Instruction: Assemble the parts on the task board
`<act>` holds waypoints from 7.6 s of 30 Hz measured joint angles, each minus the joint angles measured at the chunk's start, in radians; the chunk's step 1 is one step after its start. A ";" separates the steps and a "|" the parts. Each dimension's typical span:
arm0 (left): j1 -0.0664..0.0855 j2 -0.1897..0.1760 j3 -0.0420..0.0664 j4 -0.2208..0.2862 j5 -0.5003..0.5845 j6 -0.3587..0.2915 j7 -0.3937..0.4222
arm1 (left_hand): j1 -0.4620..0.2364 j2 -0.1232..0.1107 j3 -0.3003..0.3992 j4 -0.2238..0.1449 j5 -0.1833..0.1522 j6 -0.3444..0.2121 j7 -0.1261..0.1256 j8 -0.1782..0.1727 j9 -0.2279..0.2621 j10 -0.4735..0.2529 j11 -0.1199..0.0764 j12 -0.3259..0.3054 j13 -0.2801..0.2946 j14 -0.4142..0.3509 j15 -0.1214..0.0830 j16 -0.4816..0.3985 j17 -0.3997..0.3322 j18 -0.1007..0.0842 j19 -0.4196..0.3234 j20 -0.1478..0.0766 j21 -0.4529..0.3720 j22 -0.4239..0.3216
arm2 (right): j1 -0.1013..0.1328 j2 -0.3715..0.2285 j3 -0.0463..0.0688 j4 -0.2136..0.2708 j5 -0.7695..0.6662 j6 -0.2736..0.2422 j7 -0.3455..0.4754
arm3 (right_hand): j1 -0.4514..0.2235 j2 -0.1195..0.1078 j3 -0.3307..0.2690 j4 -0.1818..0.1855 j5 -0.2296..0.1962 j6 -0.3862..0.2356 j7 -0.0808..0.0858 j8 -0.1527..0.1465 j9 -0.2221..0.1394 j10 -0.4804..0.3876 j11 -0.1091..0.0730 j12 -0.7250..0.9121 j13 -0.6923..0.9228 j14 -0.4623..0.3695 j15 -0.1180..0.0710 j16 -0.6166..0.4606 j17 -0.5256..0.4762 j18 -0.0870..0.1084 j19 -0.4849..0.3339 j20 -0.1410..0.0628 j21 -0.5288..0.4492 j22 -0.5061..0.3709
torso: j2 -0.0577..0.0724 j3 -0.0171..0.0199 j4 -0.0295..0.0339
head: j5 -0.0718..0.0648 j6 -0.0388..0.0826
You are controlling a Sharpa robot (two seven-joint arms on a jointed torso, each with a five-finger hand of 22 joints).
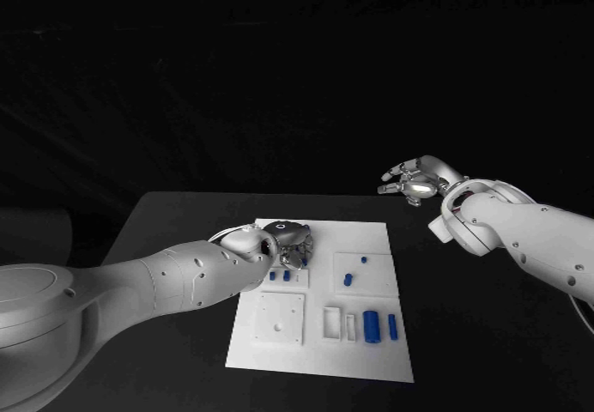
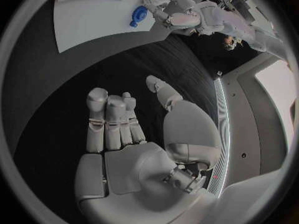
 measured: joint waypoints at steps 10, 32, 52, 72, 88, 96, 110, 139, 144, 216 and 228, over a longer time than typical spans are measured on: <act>-0.004 -0.001 -0.002 -0.001 -0.008 -0.019 -0.001 | -0.018 0.017 0.003 0.009 0.001 0.052 -0.020 0.025 0.006 0.066 -0.023 0.016 0.009 0.039 -0.025 0.007 -0.012 0.006 0.031 -0.010 0.010 0.001 | 0.000 -0.002 0.000 0.002 0.000 0.000 0.000 | 0.000 0.000 0.000 0.000 0.000 0.000 0.000 0.000 0.000 0.000 0.000 0.001 -0.001 0.000 0.000 0.000 0.000 0.000 0.000 0.000 0.000 0.000 | 0.001 0.0003 -0.0006 | 0.000 -0.002; -0.011 -0.036 0.000 0.029 0.039 -0.068 0.001 | -0.024 0.032 0.002 0.014 0.004 0.073 -0.025 0.032 0.008 0.092 -0.032 0.019 0.010 0.064 -0.036 0.007 -0.017 0.006 0.052 -0.016 0.016 0.001 | 0.000 -0.001 0.000 0.001 0.000 0.000 0.001 | 0.000 0.000 0.000 0.000 0.000 -0.001 -0.001 0.000 0.000 0.000 0.000 0.004 -0.002 0.000 0.000 0.000 0.000 0.000 0.001 0.002 0.000 0.000 | 0.000 0.0009 -0.0002 | 0.003 0.006; -0.011 -0.126 0.056 0.111 0.177 -0.098 0.004 | -0.024 0.031 0.004 0.015 0.006 0.073 -0.025 0.031 0.007 0.092 -0.032 0.019 0.009 0.065 -0.036 0.007 -0.017 0.006 0.054 -0.014 0.016 0.000 | 0.000 -0.009 0.000 0.002 0.000 0.000 0.001 | 0.000 0.000 0.000 0.000 0.000 -0.002 -0.002 0.000 -0.001 0.000 0.000 0.004 -0.003 0.000 0.000 0.000 0.000 0.000 -0.001 0.004 0.000 0.001 | -0.001 -0.0010 0.0027 | 0.013 0.015; -0.011 -0.203 0.055 0.139 0.196 -0.085 0.003 | -0.023 0.030 0.004 0.015 0.005 0.074 -0.030 0.032 0.007 0.095 -0.035 0.017 0.009 0.066 -0.034 0.007 -0.018 0.006 0.054 -0.014 0.016 0.000 | 0.000 -0.016 0.000 0.002 0.000 0.000 0.000 | 0.000 0.000 0.000 0.000 0.000 -0.003 -0.002 0.000 -0.001 0.000 0.000 0.004 -0.003 0.003 0.003 0.000 0.000 0.000 0.000 0.000 0.000 0.000 | 0.001 -0.0011 0.0000 | 0.013 0.009; -0.017 -0.203 0.055 0.139 0.197 -0.059 0.004 | -0.024 0.028 0.003 0.015 0.004 0.078 -0.027 0.030 0.006 0.098 -0.033 0.015 0.009 0.066 -0.034 0.007 -0.018 0.006 0.053 -0.014 0.016 0.001 | 0.000 -0.015 0.000 0.003 0.000 0.000 0.000 | 0.000 0.000 0.000 0.000 0.000 0.000 0.000 0.000 -0.001 0.000 0.000 0.004 -0.005 0.003 0.003 0.000 0.000 0.000 0.000 0.000 0.000 0.000 | 0.000 0.0004 -0.0006 | 0.016 0.004; -0.022 -0.196 0.054 0.136 0.196 -0.051 0.004 | -0.023 0.027 0.002 0.014 0.004 0.078 -0.027 0.032 0.006 0.098 -0.033 0.015 0.009 0.066 -0.034 0.007 -0.018 0.006 0.052 -0.012 0.016 0.001 | 0.000 -0.014 0.000 0.004 0.000 0.000 0.000 | 0.000 0.000 0.000 0.000 0.000 0.000 0.000 0.000 -0.001 0.000 0.000 0.003 -0.006 0.003 0.003 0.000 0.000 0.000 0.000 0.001 0.000 0.000 | 0.000 0.0009 -0.0007 | 0.017 0.002; -0.030 -0.176 0.054 0.114 0.186 -0.047 0.004 | -0.027 0.029 0.002 0.014 0.004 0.078 -0.027 0.032 0.006 0.098 -0.033 0.015 0.008 0.066 -0.033 0.007 -0.018 0.007 0.057 -0.014 0.015 0.001 | 0.000 -0.014 0.000 0.005 0.000 0.000 0.000 | 0.000 0.000 0.000 0.000 0.000 -0.001 0.000 0.000 -0.001 0.000 0.000 0.003 -0.005 0.003 0.003 0.000 0.000 0.000 0.000 0.004 0.000 0.000 | 0.001 0.0004 -0.0010 | 0.015 0.002; -0.032 -0.168 0.055 0.098 0.179 -0.048 0.001 | -0.022 0.033 0.001 0.012 0.000 0.080 -0.028 0.031 0.004 0.101 -0.037 0.012 0.009 0.068 -0.032 0.007 -0.018 0.007 0.057 -0.014 0.018 0.000 | 0.000 -0.014 0.000 0.005 0.000 0.000 0.000 | 0.000 0.000 0.000 0.000 0.000 -0.003 -0.002 0.000 -0.002 0.000 0.000 0.008 -0.007 0.006 0.001 0.000 0.000 0.000 0.001 -0.001 0.000 0.000 | 0.001 0.0004 -0.0011 | 0.012 -0.001; -0.032 -0.165 0.055 0.098 0.178 -0.048 0.000 | -0.022 0.032 0.001 0.012 0.000 0.080 -0.028 0.032 0.005 0.101 -0.037 0.012 0.009 0.068 -0.032 0.007 -0.018 0.007 0.059 -0.012 0.019 0.000 | 0.000 -0.014 0.000 0.005 0.000 0.000 0.000 | 0.000 0.000 0.000 0.000 0.000 -0.003 -0.002 0.000 -0.002 0.000 0.000 0.008 -0.007 0.006 0.001 0.000 0.000 0.000 0.001 -0.001 0.000 0.000 | 0.000 0.0004 -0.0010 | 0.010 0.001; -0.032 -0.161 0.038 0.146 -0.010 -0.053 -0.049 | 0.006 0.015 0.021 0.001 0.012 -0.012 0.004 -0.026 -0.025 0.130 -0.044 0.013 0.012 0.067 -0.040 0.022 -0.015 0.018 0.051 -0.012 0.023 0.000 | 0.000 -0.016 0.000 0.005 0.000 0.000 0.000 | 0.000 0.000 0.000 0.000 0.000 -0.002 0.000 0.000 -0.001 0.000 0.000 0.007 -0.011 0.006 0.001 0.000 0.000 0.000 0.005 0.002 0.000 0.000 | 0.000 -0.0001 -0.0010 | 0.005 -0.003; -0.035 -0.171 0.038 0.144 0.011 -0.064 -0.037 | 0.017 -0.020 0.019 -0.003 0.015 -0.097 -0.009 -0.064 -0.050 0.122 -0.037 0.009 0.015 0.060 -0.040 0.022 -0.020 0.017 0.050 -0.011 0.023 0.000 | 0.000 -0.017 0.000 0.005 0.000 -0.001 0.000 | 0.000 0.000 0.000 0.000 0.000 -0.001 0.001 0.000 -0.001 0.000 0.000 0.007 -0.012 0.006 0.001 0.000 0.000 0.000 0.005 0.002 0.000 0.000 | 0.000 0.0002 -0.0011 | 0.003 -0.001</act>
